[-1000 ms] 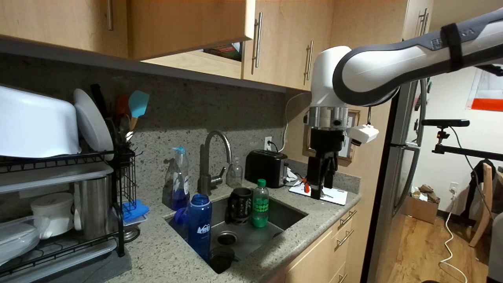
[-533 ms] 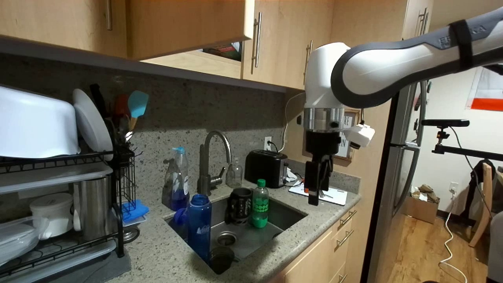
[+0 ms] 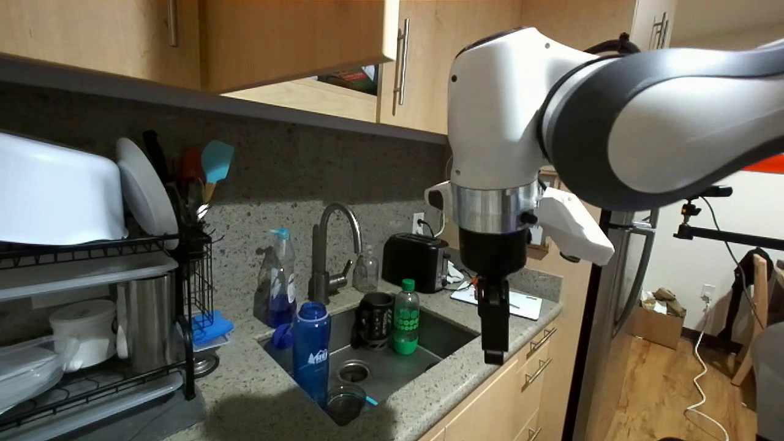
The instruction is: Close the top cupboard door
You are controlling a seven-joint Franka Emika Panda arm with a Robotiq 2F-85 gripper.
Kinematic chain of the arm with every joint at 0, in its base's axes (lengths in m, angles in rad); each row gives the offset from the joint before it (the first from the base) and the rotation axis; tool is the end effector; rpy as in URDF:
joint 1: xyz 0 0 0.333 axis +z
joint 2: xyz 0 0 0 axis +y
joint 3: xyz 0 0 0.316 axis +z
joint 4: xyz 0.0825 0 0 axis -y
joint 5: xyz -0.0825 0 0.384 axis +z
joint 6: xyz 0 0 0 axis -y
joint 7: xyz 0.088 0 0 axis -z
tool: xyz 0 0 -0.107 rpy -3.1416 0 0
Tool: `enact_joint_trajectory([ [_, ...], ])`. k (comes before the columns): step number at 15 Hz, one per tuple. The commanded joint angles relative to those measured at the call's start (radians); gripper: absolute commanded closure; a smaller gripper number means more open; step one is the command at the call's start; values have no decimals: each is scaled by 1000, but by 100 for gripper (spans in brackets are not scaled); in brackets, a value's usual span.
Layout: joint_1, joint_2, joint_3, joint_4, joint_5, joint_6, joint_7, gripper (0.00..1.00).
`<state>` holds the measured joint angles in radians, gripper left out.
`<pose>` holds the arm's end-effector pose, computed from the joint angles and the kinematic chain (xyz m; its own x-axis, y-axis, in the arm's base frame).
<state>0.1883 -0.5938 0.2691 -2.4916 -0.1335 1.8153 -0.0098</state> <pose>0.3286 0.1554 0.4766 0.8998 0.4229 -0.1076 0.4358 -0.8585 0.2703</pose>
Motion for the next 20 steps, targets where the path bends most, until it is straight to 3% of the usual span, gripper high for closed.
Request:
enact_joint_trajectory([
  [1,32,-10,38,14,-82,-58,20,0],
  [10,130,-60,163,65,-355,-115,29,0],
  [15,160,-100,171,85,-403,-46,91,0],
  [20,141,-142,173,77,-404,113,229,0],
])
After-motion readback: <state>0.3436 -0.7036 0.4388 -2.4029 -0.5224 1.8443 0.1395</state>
